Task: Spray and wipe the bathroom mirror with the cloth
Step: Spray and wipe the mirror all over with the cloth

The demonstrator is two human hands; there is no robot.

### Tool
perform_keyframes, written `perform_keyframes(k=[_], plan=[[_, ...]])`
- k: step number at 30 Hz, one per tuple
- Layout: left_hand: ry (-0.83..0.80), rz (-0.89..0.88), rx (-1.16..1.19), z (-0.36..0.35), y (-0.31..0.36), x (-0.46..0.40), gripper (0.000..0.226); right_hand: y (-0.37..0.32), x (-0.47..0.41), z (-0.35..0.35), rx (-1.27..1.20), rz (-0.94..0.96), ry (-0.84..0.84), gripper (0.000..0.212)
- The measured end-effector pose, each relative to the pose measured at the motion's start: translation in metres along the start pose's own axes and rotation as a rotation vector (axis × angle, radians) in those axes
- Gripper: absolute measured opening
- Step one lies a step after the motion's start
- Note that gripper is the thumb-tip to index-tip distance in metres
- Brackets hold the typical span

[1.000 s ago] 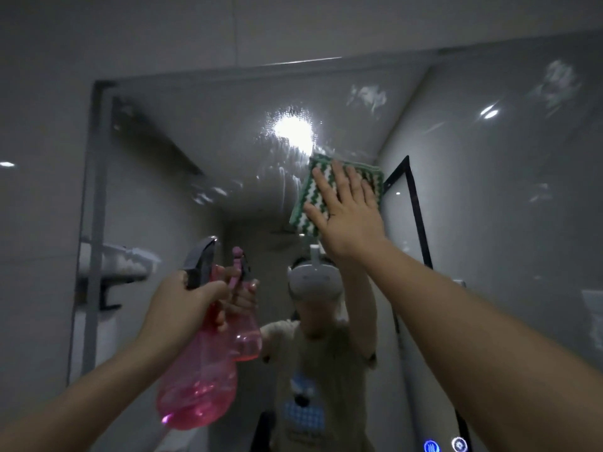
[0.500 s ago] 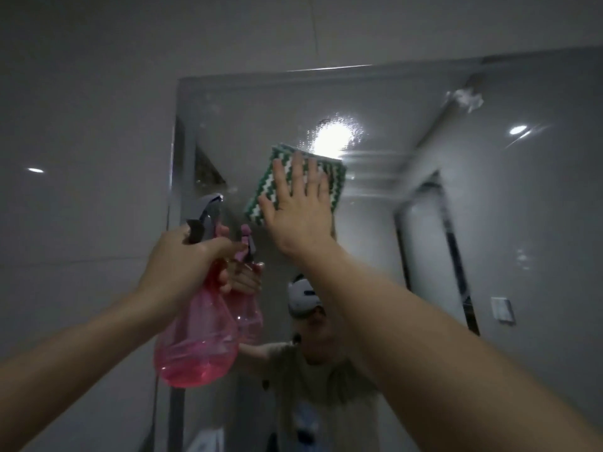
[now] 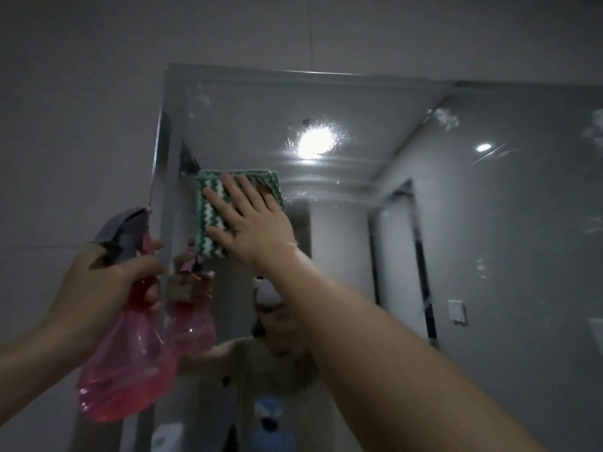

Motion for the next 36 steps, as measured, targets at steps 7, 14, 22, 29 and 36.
perform_keyframes(k=[7,14,22,29,36], plan=[[-0.027,-0.006,0.001,-0.086,0.002,0.026,0.014,0.109,0.049,0.024,0.032,-0.125,0.128,0.058],[-0.125,0.047,0.064,-0.174,-0.007,0.055,0.020,0.248,0.110,0.041,0.033,-0.359,0.145,0.058],[-0.151,0.053,0.006,-0.149,-0.003,0.055,0.020,0.247,0.119,0.041,-0.062,-0.637,0.196,0.061],[-0.061,0.004,-0.057,-0.058,0.001,0.031,0.018,0.132,0.061,0.030,-0.071,-0.535,0.261,0.062],[0.035,-0.015,-0.067,0.030,0.008,0.023,0.021,-0.029,-0.003,0.000,-0.121,-0.278,0.187,0.062]])
Point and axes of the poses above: each hand's wrist, its own x-axis away from the middle knuckle, its own z-axis out of the back of the hand, y = z × x, the point moved 10 cm from there along -x, towards the middle knuckle, and after that the axes turned 5 degrees about y, right-handed, at the moved point
